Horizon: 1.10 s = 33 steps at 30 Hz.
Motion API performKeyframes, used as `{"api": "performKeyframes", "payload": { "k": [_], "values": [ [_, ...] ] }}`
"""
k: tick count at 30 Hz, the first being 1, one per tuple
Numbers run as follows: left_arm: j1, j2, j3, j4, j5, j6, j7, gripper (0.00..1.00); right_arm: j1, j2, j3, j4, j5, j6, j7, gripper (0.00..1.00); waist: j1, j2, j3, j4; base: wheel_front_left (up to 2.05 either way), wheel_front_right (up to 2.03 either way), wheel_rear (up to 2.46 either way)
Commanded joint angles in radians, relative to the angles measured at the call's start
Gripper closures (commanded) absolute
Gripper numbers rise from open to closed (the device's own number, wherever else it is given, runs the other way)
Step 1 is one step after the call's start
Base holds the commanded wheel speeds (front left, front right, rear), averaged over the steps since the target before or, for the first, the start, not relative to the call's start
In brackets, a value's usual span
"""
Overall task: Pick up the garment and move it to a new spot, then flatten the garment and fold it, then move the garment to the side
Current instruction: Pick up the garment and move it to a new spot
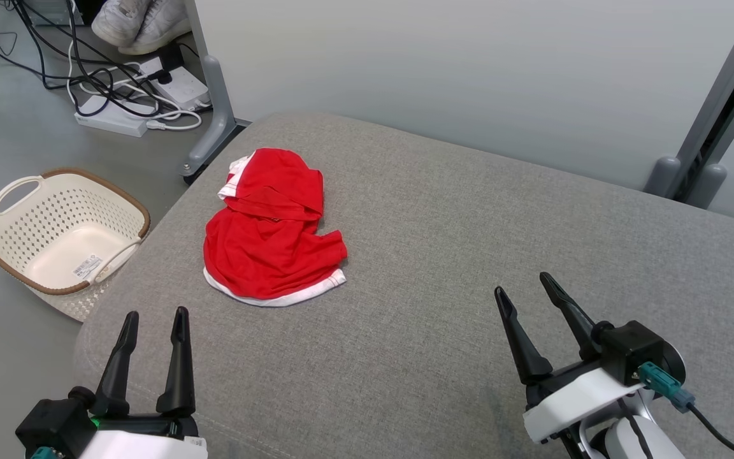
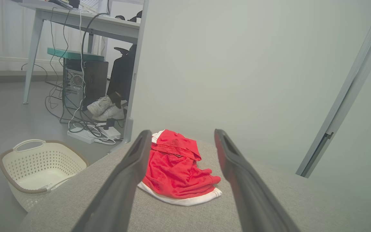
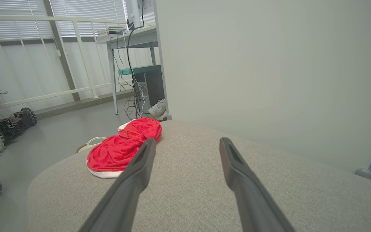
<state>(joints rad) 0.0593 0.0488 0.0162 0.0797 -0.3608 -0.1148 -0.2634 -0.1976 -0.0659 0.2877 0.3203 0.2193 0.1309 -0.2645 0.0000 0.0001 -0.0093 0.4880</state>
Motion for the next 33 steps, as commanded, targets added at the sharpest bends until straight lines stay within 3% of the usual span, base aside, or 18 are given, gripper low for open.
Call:
{"api": "performKeyframes", "payload": {
  "k": [1,11,18,24,26,33],
  "values": [
    [0.006,0.004,0.0,-0.003,0.002,-0.004,0.0,0.0,0.004,-0.007,-0.002,-0.003,-0.002,0.0,-0.001,0.0,0.0,-0.0001,0.003,0.0,0.0,0.0,0.0],
    [-0.031,0.004,-0.015,0.007,-0.036,0.003,0.0,0.0,-0.021,-0.035,-0.018,-0.022,-0.022,0.0,-0.001,0.0,0.0,-0.0001,0.071,0.008,0.0,0.0,0.0],
    [-0.109,0.004,-0.017,0.027,-0.082,-0.001,0.0,0.0,-0.067,-0.074,-0.059,-0.075,-0.069,0.0,0.008,0.0,0.0,-0.0001,0.21,-0.011,0.0,0.0,0.0],
    [-0.283,0.005,-0.02,0.095,-0.103,-0.011,0.0,0.0,-0.124,-0.104,-0.102,-0.182,-0.137,0.0,0.077,0.0,0.0,-0.0001,0.353,-0.056,0.0,0.0,0.0],
    [-0.337,0.004,-0.031,0.151,-0.096,-0.015,0.001,0.0,-0.132,-0.108,-0.099,-0.213,-0.148,0.0,0.093,0.0,0.0,-0.0001,0.382,-0.07,0.0,0.0,0.0],
    [-0.579,0.085,-0.093,0.433,-0.093,-0.016,0.046,0.0,-0.154,-0.109,-0.101,-0.296,-0.181,0.0,0.14,0.0,0.0,-0.0001,0.454,-0.116,0.0,0.0,0.0]
  ]
}}
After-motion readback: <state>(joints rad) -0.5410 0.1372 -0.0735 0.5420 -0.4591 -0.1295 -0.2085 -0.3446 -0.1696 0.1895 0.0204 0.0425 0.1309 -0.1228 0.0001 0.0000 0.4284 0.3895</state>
